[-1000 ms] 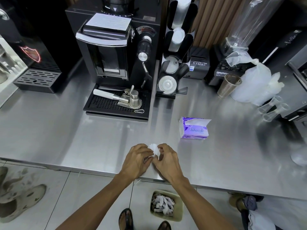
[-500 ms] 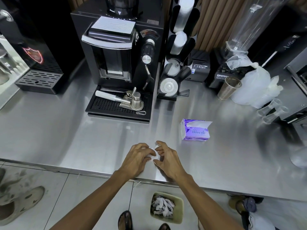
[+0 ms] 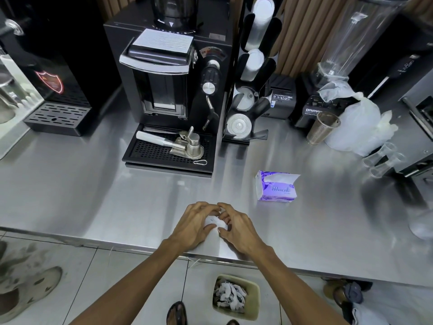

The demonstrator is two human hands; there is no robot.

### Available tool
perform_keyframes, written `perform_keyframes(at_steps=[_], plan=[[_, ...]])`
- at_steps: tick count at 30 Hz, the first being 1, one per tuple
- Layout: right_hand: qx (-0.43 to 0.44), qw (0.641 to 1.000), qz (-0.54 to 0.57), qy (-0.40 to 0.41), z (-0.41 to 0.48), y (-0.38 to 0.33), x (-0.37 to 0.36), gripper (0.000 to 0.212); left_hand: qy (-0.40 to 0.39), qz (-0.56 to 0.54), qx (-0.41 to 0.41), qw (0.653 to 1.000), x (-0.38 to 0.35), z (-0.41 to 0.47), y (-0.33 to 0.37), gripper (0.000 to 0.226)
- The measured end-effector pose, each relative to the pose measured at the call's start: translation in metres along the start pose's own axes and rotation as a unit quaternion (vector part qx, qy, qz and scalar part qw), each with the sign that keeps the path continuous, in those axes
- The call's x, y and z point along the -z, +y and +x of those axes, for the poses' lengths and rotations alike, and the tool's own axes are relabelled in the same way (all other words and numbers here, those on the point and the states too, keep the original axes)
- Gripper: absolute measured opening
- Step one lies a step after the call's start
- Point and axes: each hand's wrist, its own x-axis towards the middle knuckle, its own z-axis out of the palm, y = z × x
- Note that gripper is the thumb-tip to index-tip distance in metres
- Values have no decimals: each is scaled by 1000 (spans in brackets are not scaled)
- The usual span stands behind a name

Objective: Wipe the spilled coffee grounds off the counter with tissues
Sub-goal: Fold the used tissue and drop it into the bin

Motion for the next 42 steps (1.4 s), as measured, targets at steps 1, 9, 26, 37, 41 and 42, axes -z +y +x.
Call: perform_keyframes(at_steps=[1,9,26,37,41,42], plan=[[2,1000,6,-1,0,0,0,63,-5,-1,6,1000,-1,-1,0,52],[4,1000,18,19,-3,5,0,48,24,19,5,1000,-1,-3,6,41],[22,994,-105,11,-2,9,6,26,23,62,-5,998,7,-4,17,31],[51,988,-136,45,-8,9,2,20,69,105,-79,989,10,-4,20,29],[49,983,-166,53,-9,9,0,19,59,98,-98,989,10,-3,17,25],[48,983,-170,52,-9,9,0,20,57,98,-101,988,10,-3,16,24]])
